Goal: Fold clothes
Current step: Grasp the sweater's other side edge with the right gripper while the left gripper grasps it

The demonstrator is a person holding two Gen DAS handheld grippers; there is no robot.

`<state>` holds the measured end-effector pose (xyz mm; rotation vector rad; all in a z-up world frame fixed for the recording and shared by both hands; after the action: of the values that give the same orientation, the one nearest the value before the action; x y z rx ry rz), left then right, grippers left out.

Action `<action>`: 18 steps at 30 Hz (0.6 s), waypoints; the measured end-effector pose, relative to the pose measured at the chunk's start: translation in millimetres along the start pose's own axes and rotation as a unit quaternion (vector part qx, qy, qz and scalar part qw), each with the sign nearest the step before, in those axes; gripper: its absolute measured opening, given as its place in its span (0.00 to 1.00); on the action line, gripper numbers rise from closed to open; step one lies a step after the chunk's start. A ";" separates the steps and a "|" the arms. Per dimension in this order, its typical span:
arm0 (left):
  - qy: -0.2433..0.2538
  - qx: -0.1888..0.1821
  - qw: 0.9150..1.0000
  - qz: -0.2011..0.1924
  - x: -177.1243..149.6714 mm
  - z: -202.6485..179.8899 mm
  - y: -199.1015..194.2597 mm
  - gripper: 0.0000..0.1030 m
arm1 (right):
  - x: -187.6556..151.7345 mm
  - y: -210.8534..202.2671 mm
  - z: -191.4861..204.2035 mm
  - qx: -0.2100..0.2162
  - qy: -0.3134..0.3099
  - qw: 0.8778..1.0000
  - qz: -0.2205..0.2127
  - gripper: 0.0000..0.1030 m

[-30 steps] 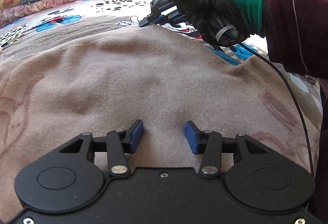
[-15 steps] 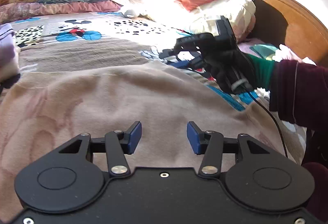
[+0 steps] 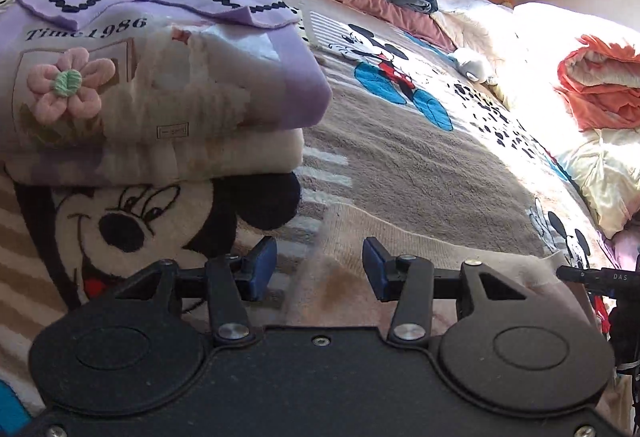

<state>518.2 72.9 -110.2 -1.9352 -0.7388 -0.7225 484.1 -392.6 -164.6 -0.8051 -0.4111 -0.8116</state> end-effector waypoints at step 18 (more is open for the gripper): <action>-0.130 -0.067 0.989 0.009 -4.7 55.5 10.7 0.05 | 3.1 -17.8 -11.2 -0.059 -0.018 0.995 -0.079 0.07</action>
<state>533.4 117.1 -142.3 -2.1825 -0.8469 -0.5246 472.6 -410.3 -161.5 -0.9067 -0.4667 -0.9759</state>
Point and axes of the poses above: each gripper's, at about its wrist camera, not at the fingertips, and y roughly the way its jaws point, z to its left, x to its top, the point moved 4 cm from there along y, roughly the way its jaws point, and after that the axes turned 9 degrees about -z, right-handed, at the moved point
